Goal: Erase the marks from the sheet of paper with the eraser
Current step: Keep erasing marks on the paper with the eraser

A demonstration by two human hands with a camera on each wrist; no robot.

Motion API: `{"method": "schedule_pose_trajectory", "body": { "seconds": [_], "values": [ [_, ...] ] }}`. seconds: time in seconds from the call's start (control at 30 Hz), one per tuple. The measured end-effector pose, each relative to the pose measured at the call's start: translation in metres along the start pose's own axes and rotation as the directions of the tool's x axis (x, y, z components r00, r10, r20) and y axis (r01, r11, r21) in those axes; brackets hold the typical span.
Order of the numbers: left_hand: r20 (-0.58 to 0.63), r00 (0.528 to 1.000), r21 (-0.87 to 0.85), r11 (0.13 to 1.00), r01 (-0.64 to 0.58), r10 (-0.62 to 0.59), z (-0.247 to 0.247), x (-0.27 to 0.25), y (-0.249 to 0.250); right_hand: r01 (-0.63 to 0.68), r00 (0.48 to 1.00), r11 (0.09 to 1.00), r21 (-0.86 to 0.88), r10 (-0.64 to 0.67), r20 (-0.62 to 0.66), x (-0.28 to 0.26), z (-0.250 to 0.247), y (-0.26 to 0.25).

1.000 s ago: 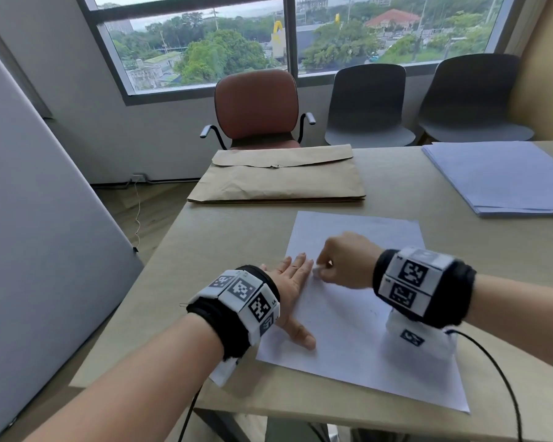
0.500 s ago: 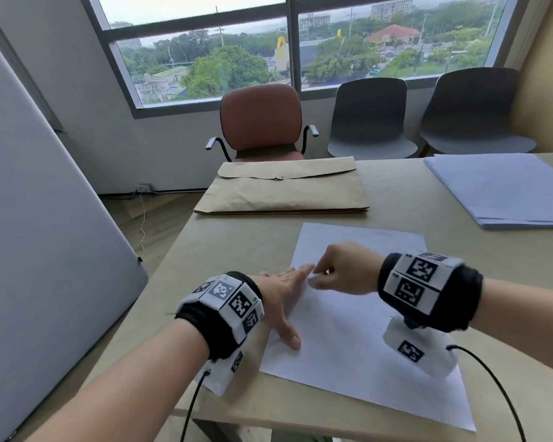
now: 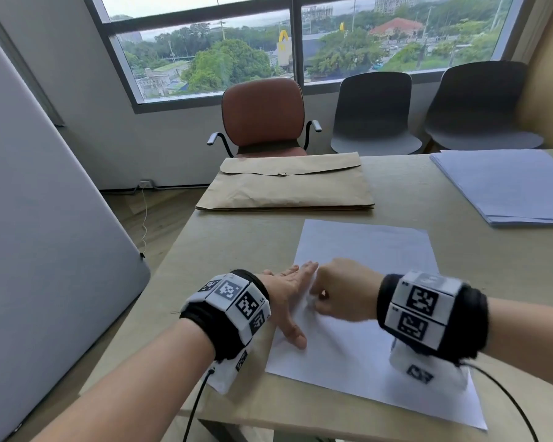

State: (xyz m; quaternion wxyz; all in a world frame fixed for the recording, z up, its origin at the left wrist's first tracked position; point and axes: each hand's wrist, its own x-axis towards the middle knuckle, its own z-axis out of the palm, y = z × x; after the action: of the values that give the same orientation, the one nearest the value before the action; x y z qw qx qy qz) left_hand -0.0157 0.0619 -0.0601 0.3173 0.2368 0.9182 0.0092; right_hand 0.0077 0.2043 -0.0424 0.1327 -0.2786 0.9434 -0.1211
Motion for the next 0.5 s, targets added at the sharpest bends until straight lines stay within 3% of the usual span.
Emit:
{"method": "schedule_pose_trajectory", "body": {
  "seconds": [0.1,0.23,0.3,0.43,0.5],
  "values": [
    [-0.006,1.0,-0.014,1.0,0.02,-0.02,0.001,0.001,0.0,0.088,0.992,0.996,0.023,-0.09,0.087,-0.013,0.005,-0.012],
    [-0.001,1.0,-0.001,1.0,0.025,-0.025,0.001,0.001,0.0,-0.118,0.992,0.993,-0.027,0.116,-0.057,0.011,-0.009,0.015],
    [-0.005,1.0,-0.001,1.0,0.026,-0.026,0.001,0.0,0.001,-0.12,0.988,0.993,-0.015,0.118,-0.096,0.013,-0.005,0.013],
    [-0.002,0.997,-0.024,0.997,0.072,-0.072,0.003,0.001,0.001,0.072,0.993,0.997,-0.008,-0.071,0.092,-0.011,0.011,-0.016],
    [-0.002,0.997,-0.019,0.997,0.072,-0.072,0.001,-0.001,0.002,0.06,0.992,0.997,-0.04,-0.055,0.111,-0.008,0.004,-0.012]
  ]
}}
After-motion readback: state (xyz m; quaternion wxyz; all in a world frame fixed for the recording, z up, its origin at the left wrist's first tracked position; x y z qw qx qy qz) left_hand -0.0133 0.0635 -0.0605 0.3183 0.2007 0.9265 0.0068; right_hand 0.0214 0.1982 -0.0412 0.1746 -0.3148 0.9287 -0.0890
